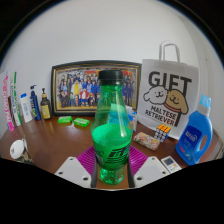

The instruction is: Pour water

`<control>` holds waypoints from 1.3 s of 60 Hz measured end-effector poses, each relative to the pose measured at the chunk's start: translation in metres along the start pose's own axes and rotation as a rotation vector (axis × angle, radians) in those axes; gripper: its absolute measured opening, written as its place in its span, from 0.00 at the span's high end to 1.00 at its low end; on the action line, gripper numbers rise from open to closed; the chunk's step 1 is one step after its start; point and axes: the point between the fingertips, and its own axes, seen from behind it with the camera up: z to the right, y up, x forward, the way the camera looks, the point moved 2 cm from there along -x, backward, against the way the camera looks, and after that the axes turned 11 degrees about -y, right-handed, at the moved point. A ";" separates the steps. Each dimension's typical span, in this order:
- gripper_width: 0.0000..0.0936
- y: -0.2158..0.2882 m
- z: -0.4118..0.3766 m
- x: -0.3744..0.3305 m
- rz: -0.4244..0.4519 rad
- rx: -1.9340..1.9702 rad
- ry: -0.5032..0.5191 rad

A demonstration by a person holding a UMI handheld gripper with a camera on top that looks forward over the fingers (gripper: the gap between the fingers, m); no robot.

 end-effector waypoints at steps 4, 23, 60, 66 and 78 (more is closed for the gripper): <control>0.60 0.001 -0.002 0.001 0.014 -0.027 -0.006; 0.60 0.044 -0.007 -0.020 0.107 -0.310 -0.099; 0.60 0.082 -0.084 -0.086 0.303 -1.680 -0.399; 0.60 0.077 -0.099 -0.096 0.299 -1.834 -0.428; 0.60 0.068 -0.116 -0.099 0.275 -1.982 -0.442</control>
